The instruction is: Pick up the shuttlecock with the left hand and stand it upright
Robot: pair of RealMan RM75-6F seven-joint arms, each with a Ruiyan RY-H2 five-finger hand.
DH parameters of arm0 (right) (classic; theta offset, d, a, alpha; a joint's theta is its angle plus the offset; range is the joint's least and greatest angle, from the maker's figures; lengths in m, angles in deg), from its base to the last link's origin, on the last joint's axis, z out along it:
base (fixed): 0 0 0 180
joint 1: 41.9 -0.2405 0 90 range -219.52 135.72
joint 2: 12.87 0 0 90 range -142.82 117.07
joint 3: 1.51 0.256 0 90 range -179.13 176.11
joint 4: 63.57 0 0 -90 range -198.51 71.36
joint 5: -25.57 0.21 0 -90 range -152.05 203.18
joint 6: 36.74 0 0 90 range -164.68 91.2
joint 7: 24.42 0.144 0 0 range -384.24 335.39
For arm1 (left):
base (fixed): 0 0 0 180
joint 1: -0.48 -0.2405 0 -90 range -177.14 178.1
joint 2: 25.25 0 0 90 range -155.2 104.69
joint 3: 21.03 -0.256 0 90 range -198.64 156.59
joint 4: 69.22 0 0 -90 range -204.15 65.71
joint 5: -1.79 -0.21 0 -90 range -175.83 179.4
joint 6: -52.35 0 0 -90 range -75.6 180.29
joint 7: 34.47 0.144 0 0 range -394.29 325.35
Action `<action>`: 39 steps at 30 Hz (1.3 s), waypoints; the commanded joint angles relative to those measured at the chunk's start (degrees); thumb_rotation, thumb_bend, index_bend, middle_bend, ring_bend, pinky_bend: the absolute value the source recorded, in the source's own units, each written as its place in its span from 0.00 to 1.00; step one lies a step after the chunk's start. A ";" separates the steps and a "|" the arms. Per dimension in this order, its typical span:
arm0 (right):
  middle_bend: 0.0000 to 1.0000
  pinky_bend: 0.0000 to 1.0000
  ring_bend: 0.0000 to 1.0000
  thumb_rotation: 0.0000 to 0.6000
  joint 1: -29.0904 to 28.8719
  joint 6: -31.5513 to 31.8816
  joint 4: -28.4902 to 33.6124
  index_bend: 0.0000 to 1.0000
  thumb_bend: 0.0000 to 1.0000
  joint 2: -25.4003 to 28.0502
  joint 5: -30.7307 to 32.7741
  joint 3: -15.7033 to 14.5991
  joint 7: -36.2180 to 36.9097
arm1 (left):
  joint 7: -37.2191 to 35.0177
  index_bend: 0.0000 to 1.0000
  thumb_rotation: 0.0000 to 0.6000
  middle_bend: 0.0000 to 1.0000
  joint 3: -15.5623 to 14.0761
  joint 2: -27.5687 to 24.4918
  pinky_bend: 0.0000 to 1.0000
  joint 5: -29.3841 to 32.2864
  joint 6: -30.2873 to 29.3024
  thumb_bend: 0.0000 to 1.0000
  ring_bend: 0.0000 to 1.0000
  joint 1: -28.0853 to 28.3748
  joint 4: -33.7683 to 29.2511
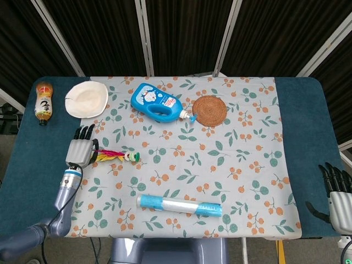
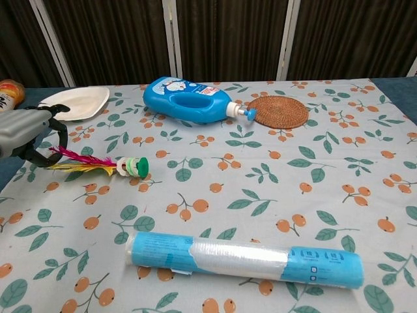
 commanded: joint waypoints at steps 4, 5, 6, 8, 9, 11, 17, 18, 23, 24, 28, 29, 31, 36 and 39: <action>0.00 0.00 0.00 1.00 0.06 0.19 -0.04 0.01 0.12 0.02 -0.09 0.02 0.00 | 0.75 0.61 1.00 0.00 0.74 -4.03 0.00 -2.57 -2.41 0.50 0.00 0.56 -6.64; 0.00 0.00 0.00 1.00 0.08 0.22 -0.02 0.01 0.12 0.03 -0.10 0.01 0.02 | 1.05 0.61 1.00 0.00 0.88 -4.65 0.00 -3.07 -2.84 0.50 0.00 0.71 -7.84; 0.00 0.00 0.00 1.00 0.08 0.24 -0.03 0.01 0.12 0.03 -0.14 0.01 0.00 | 1.40 0.62 1.00 0.00 1.02 -5.32 0.00 -3.57 -3.25 0.50 0.00 0.88 -9.14; 0.00 0.00 0.00 1.00 0.09 0.34 -0.12 0.01 0.12 0.03 -0.27 -0.01 -0.12 | 3.90 0.62 1.00 0.00 1.45 -8.14 0.00 -5.42 -4.31 0.50 0.00 1.77 -14.73; 0.00 0.00 0.00 1.00 0.09 0.34 -0.15 0.01 0.12 0.01 -0.27 -0.01 -0.11 | 5.47 0.62 1.00 0.00 1.61 -9.38 0.00 -5.30 -4.32 0.50 0.00 1.99 -17.21; 0.00 0.00 0.00 1.00 0.08 0.28 -0.15 0.01 0.12 0.01 -0.22 0.00 -0.07 | 8.06 0.62 1.00 0.00 2.02 -11.13 0.00 -4.83 -4.26 0.50 0.00 2.50 -20.98; 0.00 0.00 0.00 1.00 0.08 0.25 -0.14 0.01 0.12 0.02 -0.10 0.04 -0.08 | 14.67 0.63 1.00 0.00 3.29 -13.90 0.00 -2.14 -4.07 0.50 0.00 4.21 -28.08; 0.00 0.00 0.00 1.00 0.09 0.26 -0.14 0.01 0.12 0.02 -0.07 0.06 -0.11 | 15.40 0.63 1.00 0.00 3.43 -14.10 0.00 -1.65 -4.04 0.50 0.00 4.41 -28.85; 0.00 0.00 0.00 1.00 0.08 0.31 -0.18 0.01 0.12 0.00 -0.12 0.08 -0.23 | 19.32 0.63 1.00 0.00 3.69 -14.86 0.00 -0.87 -4.56 0.50 0.00 5.66 -32.38; 0.00 0.00 0.00 1.00 0.07 0.29 -0.19 0.01 0.12 -0.02 -0.13 0.07 -0.23 | 19.84 0.63 1.00 0.00 3.72 -14.92 0.00 -0.98 -4.76 0.50 0.00 5.87 -32.87; 0.00 0.00 0.00 1.00 0.06 0.24 -0.18 0.01 0.12 -0.02 -0.08 0.07 -0.32 | 21.84 0.63 1.00 0.00 3.63 -15.09 0.00 -0.71 -5.14 0.50 0.00 6.74 -34.57; 0.00 0.00 0.00 1.00 0.07 0.24 -0.19 0.01 0.12 -0.02 -0.07 0.07 -0.33 | 22.22 0.63 1.00 0.00 3.57 -15.12 0.00 -0.55 -5.25 0.50 0.00 6.91 -34.96; 0.00 0.00 0.00 1.00 0.06 0.18 -0.16 0.01 0.12 0.00 0.02 0.09 -0.25 | 22.63 0.63 1.00 0.00 3.38 -15.20 0.00 -0.29 -5.46 0.50 0.00 7.13 -35.67; 0.00 0.00 0.00 1.00 0.03 0.07 -0.06 0.01 0.12 0.03 0.12 0.10 -0.43 | 22.99 0.62 1.00 0.00 2.76 -15.56 0.00 -0.58 -6.19 0.50 0.00 7.45 -36.96; 0.00 0.00 0.00 1.00 0.04 0.08 -0.04 0.01 0.12 0.02 0.09 0.06 -0.54 | 22.36 0.61 1.00 0.00 2.67 -15.54 0.00 -0.85 -6.63 0.50 0.00 7.43 -37.57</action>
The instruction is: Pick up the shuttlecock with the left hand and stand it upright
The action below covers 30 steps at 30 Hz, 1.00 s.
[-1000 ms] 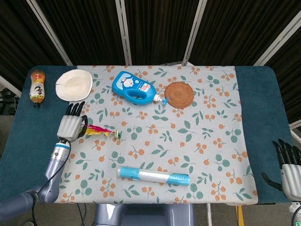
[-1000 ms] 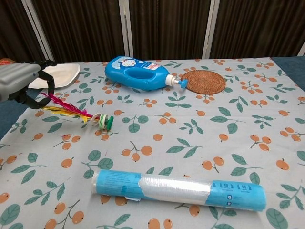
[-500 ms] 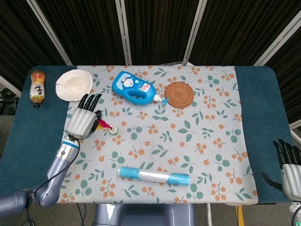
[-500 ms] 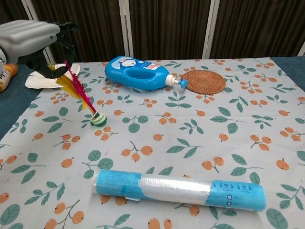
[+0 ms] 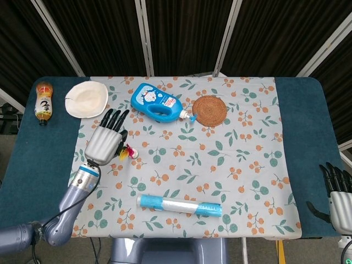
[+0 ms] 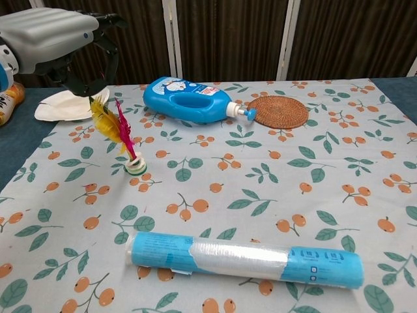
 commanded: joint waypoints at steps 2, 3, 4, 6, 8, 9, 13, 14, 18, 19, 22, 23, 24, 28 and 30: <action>0.00 0.00 0.00 1.00 0.01 -0.03 0.05 0.01 0.12 -0.01 0.08 0.00 -0.09 | -1.33 0.59 1.00 0.00 -0.05 -0.11 0.00 -0.75 -0.85 0.50 0.00 -0.12 -1.00; 0.00 0.00 0.00 1.00 0.01 -0.05 0.05 0.01 0.12 0.01 0.10 0.00 -0.11 | -1.81 0.57 1.00 0.00 -0.07 -0.21 0.00 -1.07 -1.13 0.50 0.00 -0.18 -1.26; 0.00 0.00 0.00 1.00 0.02 -0.04 0.05 0.01 0.12 0.02 0.10 0.00 -0.12 | -2.25 0.55 1.00 0.00 -0.01 -0.31 0.00 -1.38 -1.40 0.50 0.00 -0.25 -1.54; 0.00 0.00 0.00 1.00 0.02 -0.06 0.05 0.01 0.12 0.03 0.14 0.01 -0.07 | -4.07 0.45 1.00 0.00 0.14 -0.87 0.00 -2.43 -2.30 0.47 0.00 -0.68 -2.67; 0.00 0.00 0.00 1.00 0.03 -0.07 0.04 0.01 0.12 0.05 0.16 0.00 -0.05 | -6.02 0.33 1.00 0.00 -0.04 -1.72 0.00 -3.23 -3.14 0.42 0.00 -1.47 -4.11; 0.00 0.00 0.00 1.00 0.03 -0.06 0.07 0.01 0.12 0.07 0.15 0.01 -0.02 | -7.00 0.27 1.00 0.00 -0.29 -2.31 0.00 -3.63 -3.60 0.39 0.00 -2.03 -5.00; 0.00 0.00 0.00 1.00 0.05 -0.10 0.08 0.01 0.12 0.10 0.13 -0.04 0.10 | -10.36 0.12 1.00 0.00 -3.58 -6.07 0.00 -6.84 -6.42 0.27 0.00 -5.96 -8.53; 0.00 0.00 0.00 1.00 0.04 -0.11 0.07 0.01 0.12 0.09 0.15 -0.02 0.09 | -10.88 0.10 1.00 0.00 -4.86 -7.13 0.00 -8.12 -7.31 0.25 0.00 -7.17 -8.99; 0.00 0.00 0.00 1.00 0.00 -0.14 0.20 0.01 0.12 0.03 0.10 -0.03 -0.13 | -15.27 0.07 1.00 0.00 -10.56 -10.51 0.00 -13.40 -11.65 0.24 0.00 -12.98 -9.56; 0.00 0.00 0.00 1.00 -0.01 -0.12 0.25 0.01 0.12 0.01 0.08 -0.04 -0.20 | -16.38 0.07 1.00 0.00 -11.87 -11.31 0.00 -14.36 -12.36 0.24 0.00 -14.23 -9.71; 0.00 0.00 0.00 1.00 0.03 -0.02 0.32 0.01 0.12 -0.03 0.02 -0.06 -0.39 | -18.22 0.06 1.00 0.00 -14.84 -12.98 0.00 -16.85 -15.08 0.24 0.00 -17.57 -9.30; 0.00 0.00 0.00 1.00 0.08 0.17 0.40 0.01 0.12 -0.07 -0.08 -0.04 -0.47 | -18.82 0.05 1.00 0.00 -16.83 -13.68 0.00 -19.23 -18.08 0.24 0.00 -20.19 -7.34; 0.00 0.00 0.00 1.00 0.12 0.25 0.41 0.01 0.12 -0.10 -0.11 -0.06 -0.51 | -19.88 0.04 1.00 0.00 -17.93 -13.51 0.00 -21.06 -20.32 0.24 0.00 -21.95 -5.38; 0.00 0.00 0.00 1.00 0.02 0.07 0.45 0.01 0.12 -0.21 -0.02 -0.03 -0.63 | -23.99 0.00 1.00 0.00 -20.10 -12.19 0.00 -24.57 -25.02 0.24 0.00 -26.35 2.63; 0.00 0.00 0.00 1.00 -0.03 0.02 0.41 0.01 0.12 -0.25 -0.10 -0.03 -0.68 | -24.84 0.00 1.00 0.00 -20.50 -11.70 0.00 -25.63 -26.34 0.24 0.00 -27.68 6.00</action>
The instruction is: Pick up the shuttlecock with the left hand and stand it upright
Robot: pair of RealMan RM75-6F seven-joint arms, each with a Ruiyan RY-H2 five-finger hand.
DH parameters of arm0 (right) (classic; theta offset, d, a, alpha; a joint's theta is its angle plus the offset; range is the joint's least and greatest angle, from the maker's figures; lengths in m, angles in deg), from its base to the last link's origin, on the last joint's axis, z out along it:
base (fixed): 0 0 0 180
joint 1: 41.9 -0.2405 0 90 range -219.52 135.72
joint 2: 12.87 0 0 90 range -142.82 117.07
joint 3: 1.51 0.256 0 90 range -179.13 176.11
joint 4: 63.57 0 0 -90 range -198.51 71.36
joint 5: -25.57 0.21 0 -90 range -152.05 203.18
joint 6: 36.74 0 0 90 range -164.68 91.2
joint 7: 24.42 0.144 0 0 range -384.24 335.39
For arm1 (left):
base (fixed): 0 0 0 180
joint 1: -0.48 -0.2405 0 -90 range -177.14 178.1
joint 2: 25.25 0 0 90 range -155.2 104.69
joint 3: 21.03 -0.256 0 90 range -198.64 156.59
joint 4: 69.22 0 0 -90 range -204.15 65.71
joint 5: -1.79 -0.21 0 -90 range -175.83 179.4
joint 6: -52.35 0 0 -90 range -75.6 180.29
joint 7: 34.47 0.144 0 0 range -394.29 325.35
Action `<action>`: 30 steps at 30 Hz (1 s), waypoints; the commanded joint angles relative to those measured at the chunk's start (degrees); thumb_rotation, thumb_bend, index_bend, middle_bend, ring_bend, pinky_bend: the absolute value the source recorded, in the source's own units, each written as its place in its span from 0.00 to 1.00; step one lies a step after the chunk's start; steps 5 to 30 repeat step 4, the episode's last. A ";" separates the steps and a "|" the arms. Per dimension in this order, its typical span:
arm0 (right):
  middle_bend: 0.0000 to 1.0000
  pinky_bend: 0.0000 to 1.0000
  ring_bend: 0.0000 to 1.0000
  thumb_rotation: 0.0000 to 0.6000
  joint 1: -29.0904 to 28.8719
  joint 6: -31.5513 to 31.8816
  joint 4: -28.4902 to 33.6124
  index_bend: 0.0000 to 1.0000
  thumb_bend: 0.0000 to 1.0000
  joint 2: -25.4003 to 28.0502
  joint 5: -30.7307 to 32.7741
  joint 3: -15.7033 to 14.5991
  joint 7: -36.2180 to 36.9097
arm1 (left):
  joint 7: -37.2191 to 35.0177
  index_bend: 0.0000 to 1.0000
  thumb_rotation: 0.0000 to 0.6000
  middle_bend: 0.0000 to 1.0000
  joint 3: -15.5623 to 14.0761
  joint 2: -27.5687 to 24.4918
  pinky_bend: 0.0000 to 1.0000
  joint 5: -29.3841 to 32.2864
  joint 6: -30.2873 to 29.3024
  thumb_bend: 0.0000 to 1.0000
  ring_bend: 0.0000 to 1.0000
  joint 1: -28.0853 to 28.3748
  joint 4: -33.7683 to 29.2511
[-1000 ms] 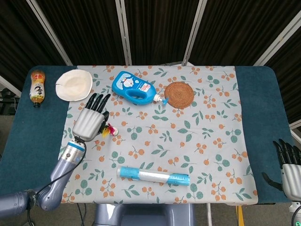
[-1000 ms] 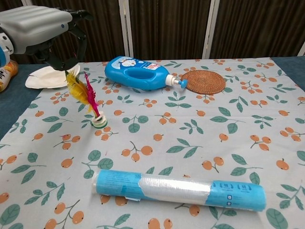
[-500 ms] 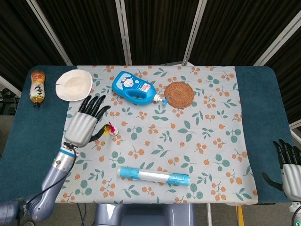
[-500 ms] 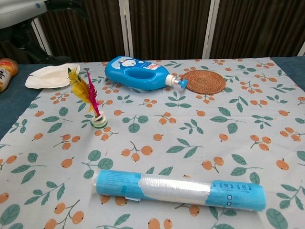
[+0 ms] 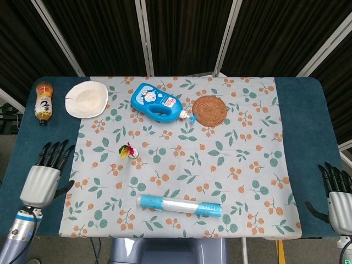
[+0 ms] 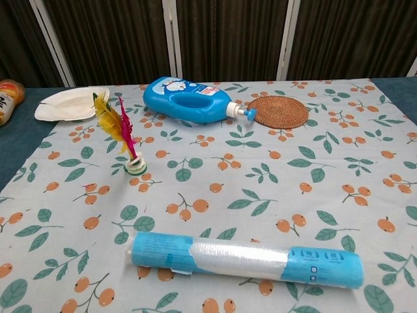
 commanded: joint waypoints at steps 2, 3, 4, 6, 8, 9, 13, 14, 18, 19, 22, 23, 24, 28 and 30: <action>0.00 0.00 0.00 1.00 -0.04 0.04 -0.07 0.01 0.12 -0.06 -0.14 0.00 -0.05 | -4.50 0.00 1.00 0.00 -2.51 0.95 0.00 -4.01 -4.57 0.24 0.00 -4.98 9.22; 0.00 0.00 0.00 1.00 -0.03 0.08 -0.08 0.01 0.12 -0.06 -0.17 0.00 -0.08 | -5.08 0.00 1.00 0.00 -2.50 1.01 0.00 -3.89 -4.53 0.24 0.00 -5.33 9.62; 0.00 0.00 0.00 1.00 -0.01 0.12 -0.08 0.01 0.12 -0.05 -0.20 -0.01 -0.11 | -5.66 0.00 1.00 0.00 -2.45 0.97 0.00 -3.65 -4.22 0.24 0.00 -5.64 9.79; 0.00 0.00 0.00 1.00 -0.01 0.12 -0.08 0.01 0.12 -0.05 -0.20 -0.01 -0.11 | -5.66 0.00 1.00 0.00 -2.45 0.97 0.00 -3.65 -4.22 0.24 0.00 -5.64 9.79; 0.00 0.00 0.00 1.00 -0.01 0.12 -0.08 0.01 0.12 -0.05 -0.20 -0.01 -0.11 | -5.66 0.00 1.00 0.00 -2.45 0.97 0.00 -3.65 -4.22 0.24 0.00 -5.64 9.79; 0.00 0.00 0.00 1.00 -0.01 0.12 -0.08 0.01 0.12 -0.05 -0.20 -0.01 -0.11 | -5.66 0.00 1.00 0.00 -2.45 0.97 0.00 -3.65 -4.22 0.24 0.00 -5.64 9.79; 0.00 0.00 0.00 1.00 -0.01 0.12 -0.08 0.01 0.12 -0.05 -0.20 -0.01 -0.11 | -5.66 0.00 1.00 0.00 -2.45 0.97 0.00 -3.65 -4.22 0.24 0.00 -5.64 9.79; 0.00 0.00 0.00 1.00 -0.01 0.12 -0.08 0.01 0.12 -0.05 -0.20 -0.01 -0.11 | -5.66 0.00 1.00 0.00 -2.45 0.97 0.00 -3.65 -4.22 0.24 0.00 -5.64 9.79; 0.00 0.00 0.00 1.00 -0.01 0.12 -0.08 0.01 0.12 -0.05 -0.20 -0.01 -0.11 | -5.66 0.00 1.00 0.00 -2.45 0.97 0.00 -3.65 -4.22 0.24 0.00 -5.64 9.79; 0.00 0.00 0.00 1.00 -0.01 0.12 -0.08 0.01 0.12 -0.05 -0.20 -0.01 -0.11 | -5.66 0.00 1.00 0.00 -2.45 0.97 0.00 -3.65 -4.22 0.24 0.00 -5.64 9.79; 0.00 0.00 0.00 1.00 -0.01 0.12 -0.08 0.01 0.12 -0.05 -0.20 -0.01 -0.11 | -5.66 0.00 1.00 0.00 -2.45 0.97 0.00 -3.65 -4.22 0.24 0.00 -5.64 9.79; 0.00 0.00 0.00 1.00 -0.01 0.12 -0.08 0.01 0.12 -0.05 -0.20 -0.01 -0.11 | -5.66 0.00 1.00 0.00 -2.45 0.97 0.00 -3.65 -4.22 0.24 0.00 -5.64 9.79; 0.00 0.00 0.00 1.00 -0.01 0.12 -0.08 0.01 0.12 -0.05 -0.20 -0.01 -0.11 | -5.66 0.00 1.00 0.00 -2.45 0.97 0.00 -3.65 -4.22 0.24 0.00 -5.64 9.79; 0.00 0.00 0.00 1.00 -0.01 0.12 -0.08 0.01 0.12 -0.05 -0.20 -0.01 -0.11 | -5.66 0.00 1.00 0.00 -2.45 0.97 0.00 -3.65 -4.22 0.24 0.00 -5.64 9.79; 0.00 0.00 0.00 1.00 -0.01 0.12 -0.08 0.01 0.12 -0.05 -0.20 -0.01 -0.11 | -5.66 0.00 1.00 0.00 -2.45 0.97 0.00 -3.65 -4.22 0.24 0.00 -5.64 9.79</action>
